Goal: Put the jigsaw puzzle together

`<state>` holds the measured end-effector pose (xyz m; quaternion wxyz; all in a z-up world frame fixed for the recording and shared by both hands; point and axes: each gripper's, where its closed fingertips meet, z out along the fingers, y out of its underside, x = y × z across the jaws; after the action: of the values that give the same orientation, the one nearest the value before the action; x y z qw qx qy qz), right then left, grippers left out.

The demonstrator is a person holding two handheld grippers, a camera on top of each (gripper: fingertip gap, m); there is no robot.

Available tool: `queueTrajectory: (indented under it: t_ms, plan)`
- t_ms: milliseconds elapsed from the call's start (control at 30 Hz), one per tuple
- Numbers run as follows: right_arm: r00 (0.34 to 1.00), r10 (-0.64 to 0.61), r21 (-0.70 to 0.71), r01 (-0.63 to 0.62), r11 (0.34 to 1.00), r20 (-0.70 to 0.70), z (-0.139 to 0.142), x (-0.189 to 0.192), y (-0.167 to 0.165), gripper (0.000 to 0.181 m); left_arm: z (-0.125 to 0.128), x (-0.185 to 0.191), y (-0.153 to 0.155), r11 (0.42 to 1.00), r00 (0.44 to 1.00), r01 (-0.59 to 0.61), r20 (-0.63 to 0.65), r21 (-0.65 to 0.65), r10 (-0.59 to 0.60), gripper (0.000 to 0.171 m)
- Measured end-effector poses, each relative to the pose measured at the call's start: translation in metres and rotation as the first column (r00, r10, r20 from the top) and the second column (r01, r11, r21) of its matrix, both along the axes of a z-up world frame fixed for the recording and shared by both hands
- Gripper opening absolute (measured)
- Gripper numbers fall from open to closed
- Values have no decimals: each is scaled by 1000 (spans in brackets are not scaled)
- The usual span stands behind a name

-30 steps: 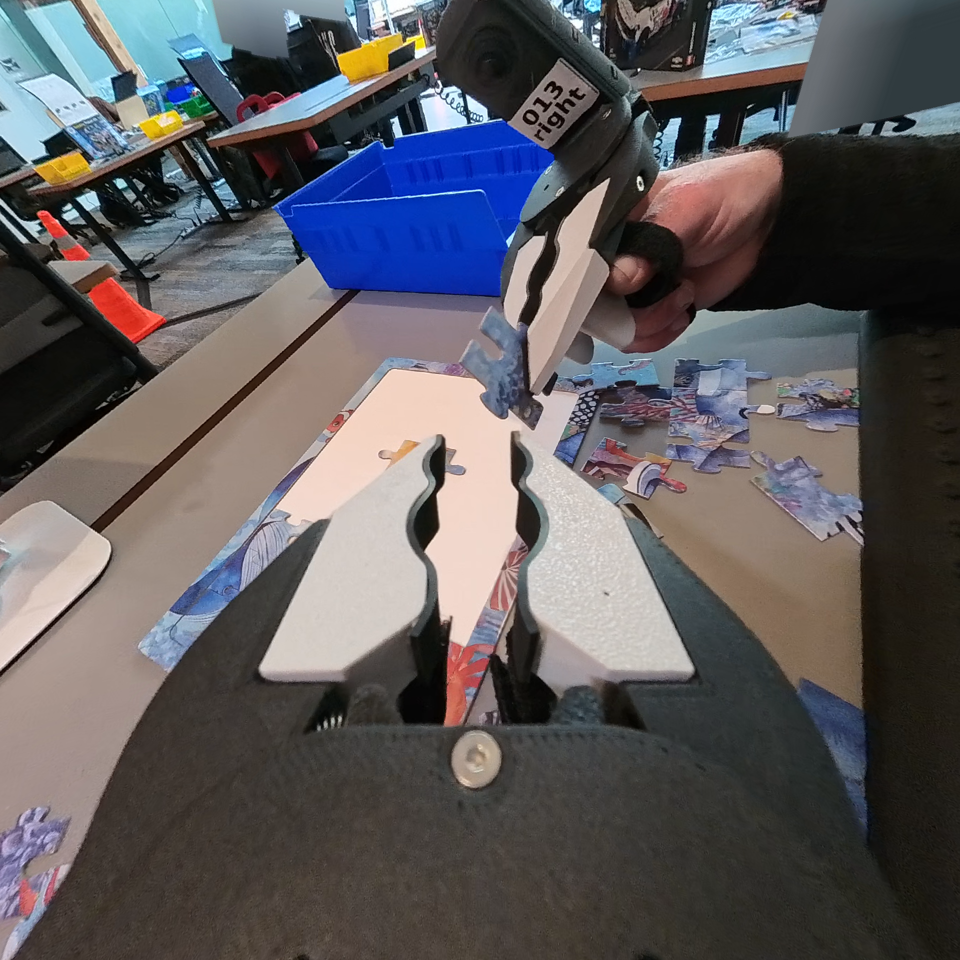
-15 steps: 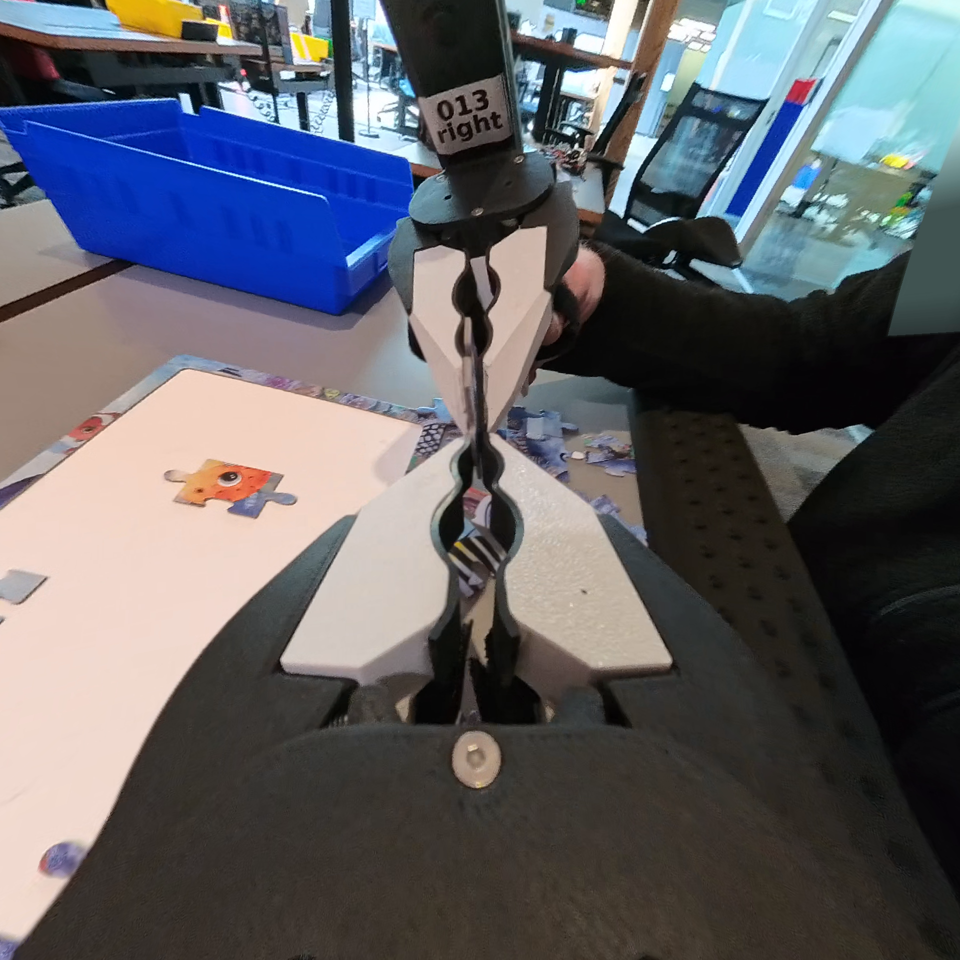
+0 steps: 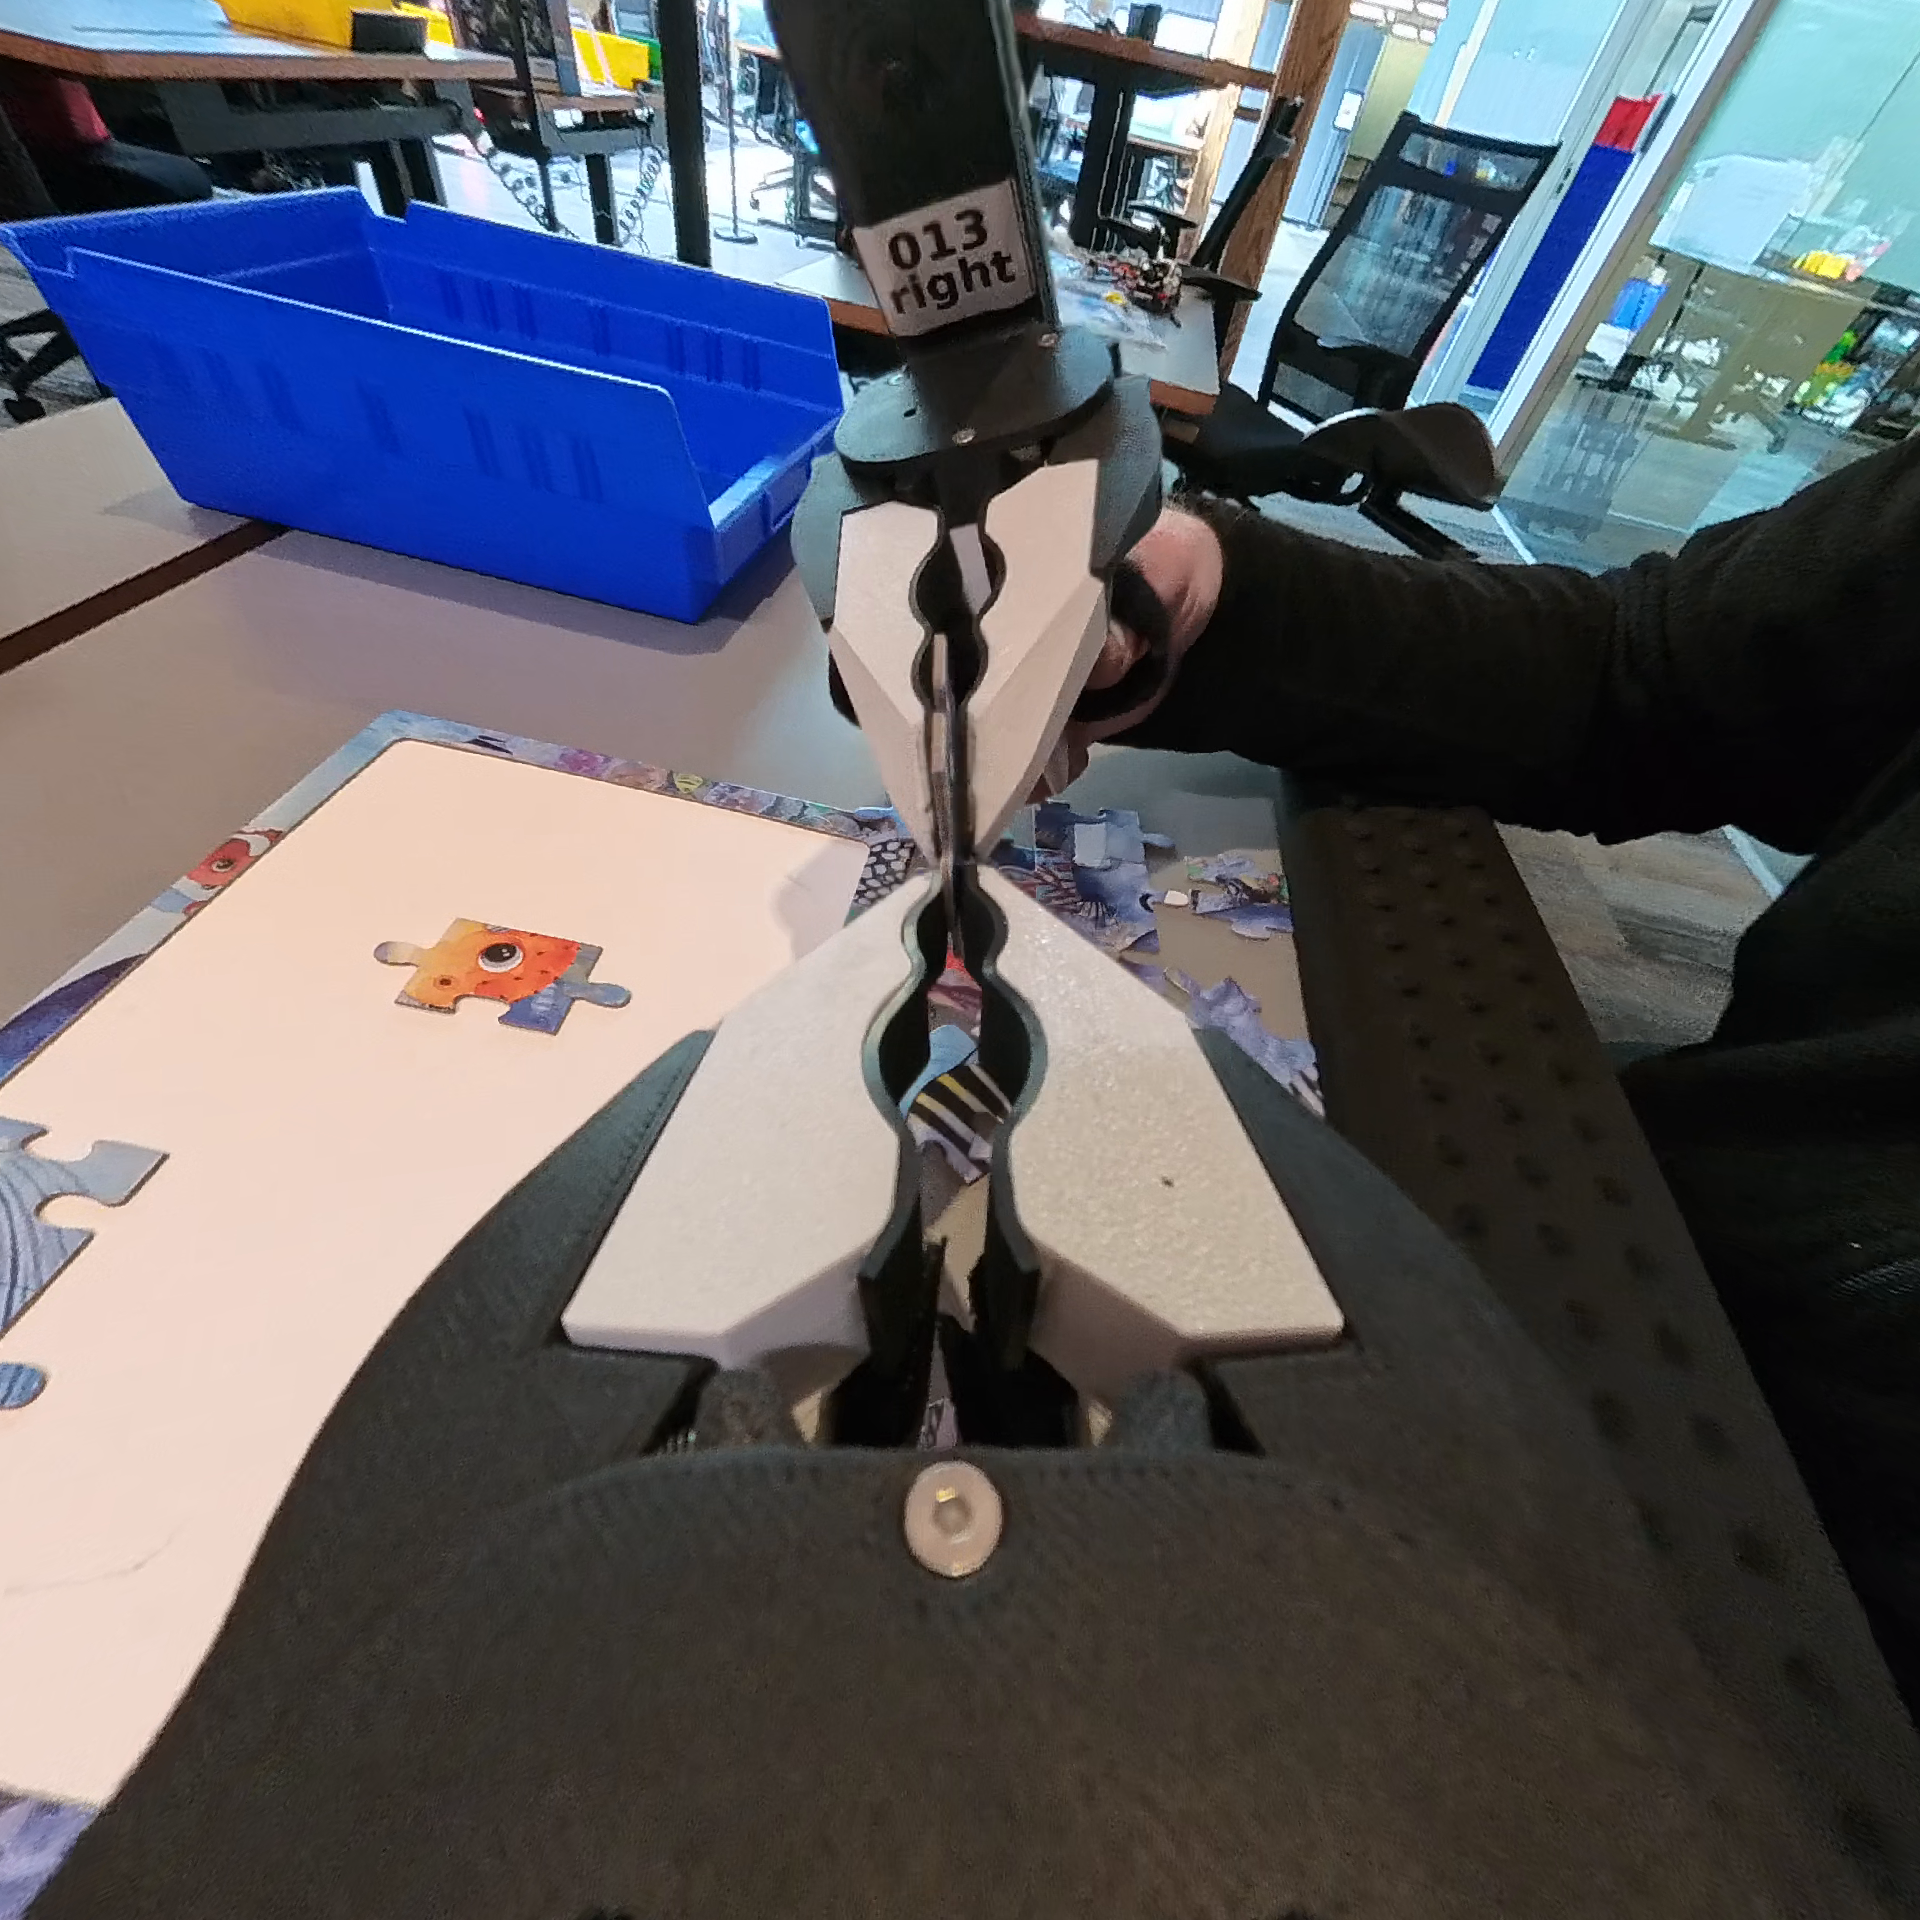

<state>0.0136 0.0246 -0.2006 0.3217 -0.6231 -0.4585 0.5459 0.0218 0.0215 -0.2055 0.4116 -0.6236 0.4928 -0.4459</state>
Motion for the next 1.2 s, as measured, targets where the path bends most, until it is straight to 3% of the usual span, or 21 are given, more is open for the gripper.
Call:
queueTrajectory:
  t_ms: [233,533,667,800,900,1000,1200]
  plan:
    - [1000,-8,4,8,1000,8,-6,4,3,0,-6,4,5,1000,999,-4,-33,10,4,2]
    - [996,-82,11,82,997,22,-6,15,17,0,-4,-8,28,989,989,-118,-84,94,126,29]
    - [987,-139,-37,143,989,76,-6,16,28,0,4,-33,43,968,966,-209,-128,137,226,40]
    - [971,-164,-56,176,983,171,-7,8,37,0,10,-80,58,937,910,-274,-257,215,325,44]
    - [960,-123,-77,146,986,250,-10,-3,38,0,2,-118,62,926,850,-273,-385,260,359,47]
    - [940,-102,-105,142,984,325,-20,-15,47,0,-13,-140,58,945,835,-250,-446,212,322,47]
    - [912,-56,-189,145,971,407,-53,-39,61,0,-49,-149,63,959,822,-236,-494,155,282,47]
